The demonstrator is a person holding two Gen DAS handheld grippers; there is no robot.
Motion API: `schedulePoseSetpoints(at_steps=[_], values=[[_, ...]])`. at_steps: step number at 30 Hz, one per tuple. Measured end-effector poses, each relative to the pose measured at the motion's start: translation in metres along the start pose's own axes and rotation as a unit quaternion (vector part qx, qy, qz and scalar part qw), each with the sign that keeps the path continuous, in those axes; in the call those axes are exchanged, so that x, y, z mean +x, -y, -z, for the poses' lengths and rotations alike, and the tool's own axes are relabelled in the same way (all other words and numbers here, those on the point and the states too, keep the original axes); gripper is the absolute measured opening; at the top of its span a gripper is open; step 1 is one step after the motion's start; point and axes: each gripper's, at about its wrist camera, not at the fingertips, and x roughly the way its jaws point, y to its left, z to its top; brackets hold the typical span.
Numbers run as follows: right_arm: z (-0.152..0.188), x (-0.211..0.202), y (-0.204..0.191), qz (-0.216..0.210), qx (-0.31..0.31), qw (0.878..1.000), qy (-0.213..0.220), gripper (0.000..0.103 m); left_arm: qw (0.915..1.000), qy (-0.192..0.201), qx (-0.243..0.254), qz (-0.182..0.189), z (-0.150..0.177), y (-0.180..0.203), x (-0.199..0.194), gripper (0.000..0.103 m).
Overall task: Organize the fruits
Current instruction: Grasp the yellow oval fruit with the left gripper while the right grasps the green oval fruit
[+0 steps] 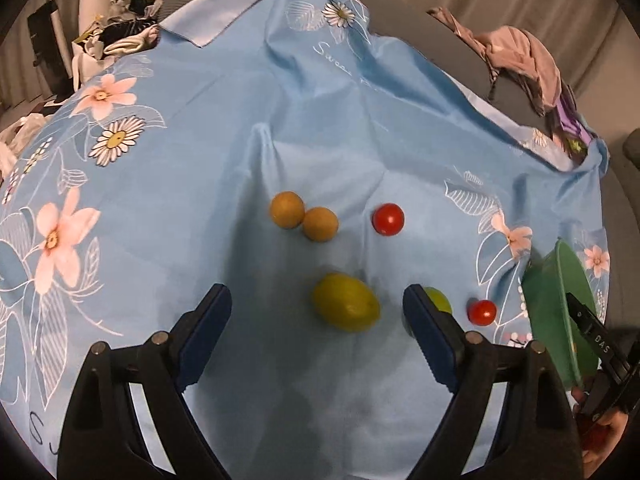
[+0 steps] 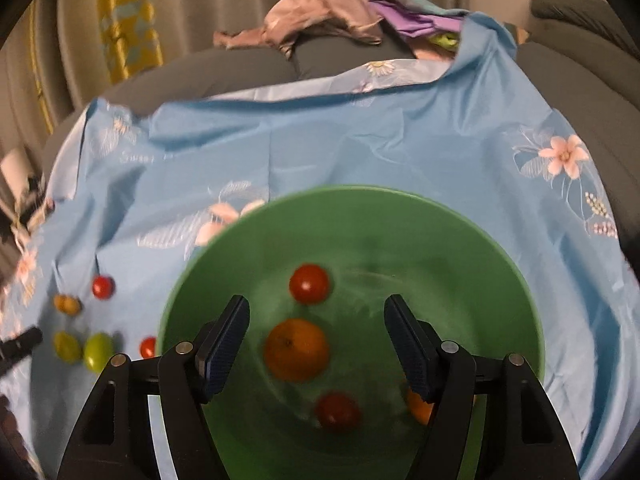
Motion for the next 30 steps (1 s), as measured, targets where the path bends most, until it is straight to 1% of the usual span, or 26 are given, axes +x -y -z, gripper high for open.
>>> schedulePoseSetpoints(at_steps=[4,6,8,10,12,13,14,15,16,17,18,19,22,23,24,25,27,30], values=[[0.004,-0.003,-0.003,0.017,-0.019,1.0,-0.01,0.07,0.9998,-0.017,0.005,0.002,0.001,-0.002,0.01,0.087],[0.008,-0.008,-0.005,0.03,-0.042,0.998,-0.023,0.07,0.9999,-0.012,0.006,0.005,0.001,-0.002,0.01,0.087],[0.01,-0.014,-0.003,0.013,-0.044,0.999,-0.026,0.07,0.9999,-0.009,0.001,0.009,0.001,-0.003,0.011,0.087],[0.009,-0.019,-0.002,0.014,-0.039,0.999,-0.027,0.07,0.9999,-0.01,0.001,0.013,0.0,-0.002,0.011,0.087],[0.006,-0.029,-0.005,0.008,-0.039,0.999,-0.012,0.07,0.9998,-0.011,-0.003,0.019,0.0,-0.003,0.013,0.087],[0.003,-0.037,-0.008,-0.006,-0.039,0.999,0.0,0.07,0.9997,-0.014,-0.004,0.021,-0.001,-0.002,0.014,0.085],[-0.001,-0.049,-0.014,-0.038,-0.034,0.999,0.013,0.07,0.9995,-0.019,-0.008,0.025,-0.002,-0.003,0.016,0.085],[-0.003,-0.054,-0.018,-0.059,-0.029,0.998,0.016,0.07,0.9993,-0.022,-0.012,0.027,-0.002,-0.004,0.018,0.082],[-0.005,-0.06,-0.025,-0.094,-0.021,0.995,0.017,0.07,0.9991,-0.026,-0.015,0.029,-0.002,-0.005,0.019,0.079],[-0.008,-0.063,-0.036,-0.14,-0.02,0.99,0.013,0.07,0.999,-0.03,-0.018,0.028,-0.002,-0.005,0.022,0.077],[-0.01,-0.064,-0.046,-0.177,-0.024,0.984,0.007,0.07,0.9991,-0.032,-0.018,0.024,-0.002,-0.005,0.024,0.075],[-0.013,-0.061,-0.063,-0.225,-0.033,0.974,-0.008,0.07,0.9995,-0.026,-0.011,0.014,-0.001,-0.004,0.024,0.071],[-0.018,-0.047,-0.101,-0.276,-0.048,0.959,-0.047,0.07,0.9996,-0.026,0.002,0.008,0.0,0.0,0.027,0.066],[-0.02,-0.037,-0.114,-0.282,-0.051,0.956,-0.062,0.07,0.9996,-0.026,0.006,0.003,0.0,0.001,0.028,0.065],[-0.021,-0.024,-0.127,-0.273,-0.054,0.957,-0.079,0.07,0.9996,-0.026,0.009,0.001,0.001,0.002,0.029,0.062],[-0.022,-0.011,-0.135,-0.26,-0.055,0.959,-0.094,0.063,0.9995,-0.028,0.013,0.0,0.002,0.004,0.03,0.061],[-0.02,0.01,-0.145,-0.248,-0.056,0.959,-0.123,0.051,0.9988,-0.032,0.033,-0.018,0.004,0.009,0.034,0.061],[-0.008,0.036,-0.153,-0.249,-0.053,0.954,-0.155,0.05,0.9973,-0.036,0.052,-0.038,0.007,0.013,0.037,0.059]])
